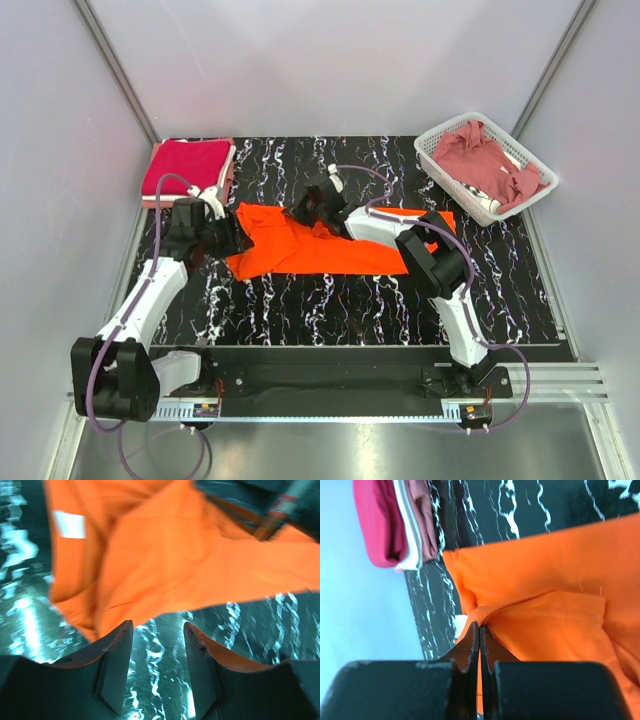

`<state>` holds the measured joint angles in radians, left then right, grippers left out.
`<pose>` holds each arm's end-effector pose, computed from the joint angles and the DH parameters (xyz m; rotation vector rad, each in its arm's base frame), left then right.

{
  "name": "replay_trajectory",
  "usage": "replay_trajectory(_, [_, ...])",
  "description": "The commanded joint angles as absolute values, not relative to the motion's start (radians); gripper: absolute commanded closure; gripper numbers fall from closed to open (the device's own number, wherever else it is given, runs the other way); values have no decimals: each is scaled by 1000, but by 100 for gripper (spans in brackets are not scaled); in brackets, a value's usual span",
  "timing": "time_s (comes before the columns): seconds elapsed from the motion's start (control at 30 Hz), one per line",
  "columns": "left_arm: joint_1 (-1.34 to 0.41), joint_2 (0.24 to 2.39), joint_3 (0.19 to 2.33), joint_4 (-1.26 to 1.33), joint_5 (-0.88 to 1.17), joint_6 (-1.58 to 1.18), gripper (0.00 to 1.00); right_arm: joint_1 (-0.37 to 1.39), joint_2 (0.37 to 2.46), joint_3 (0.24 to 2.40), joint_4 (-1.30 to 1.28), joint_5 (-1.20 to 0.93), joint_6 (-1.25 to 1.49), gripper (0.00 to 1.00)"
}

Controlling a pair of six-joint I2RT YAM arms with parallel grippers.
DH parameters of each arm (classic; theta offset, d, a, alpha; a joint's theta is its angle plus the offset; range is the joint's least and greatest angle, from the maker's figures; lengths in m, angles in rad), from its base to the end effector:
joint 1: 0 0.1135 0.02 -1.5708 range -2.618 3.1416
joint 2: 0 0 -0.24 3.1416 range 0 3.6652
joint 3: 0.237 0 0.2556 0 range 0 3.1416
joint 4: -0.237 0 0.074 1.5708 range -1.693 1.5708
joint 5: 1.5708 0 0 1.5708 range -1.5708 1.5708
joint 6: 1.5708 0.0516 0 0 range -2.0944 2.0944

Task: Fold and stack the t-shirts
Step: Fold the tshirt

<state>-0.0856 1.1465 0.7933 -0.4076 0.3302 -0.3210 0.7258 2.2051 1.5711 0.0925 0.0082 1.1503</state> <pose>0.2616 -0.0392 0.2179 -0.1092 2.3516 -0.5864 0.3784 0.3353 0.1433 0.4935 2.2644 1.0512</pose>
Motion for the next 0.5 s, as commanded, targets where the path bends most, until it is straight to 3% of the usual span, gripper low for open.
replay_trajectory(0.0, [-80, 1105, 785, -382, 141, -385, 50, 715, 2149, 1568, 173, 32, 1186, 100])
replay_trajectory(0.47, [-80, 1144, 675, -367, 81, -592, 53, 680, 2089, 1489, 212, 77, 1204, 100])
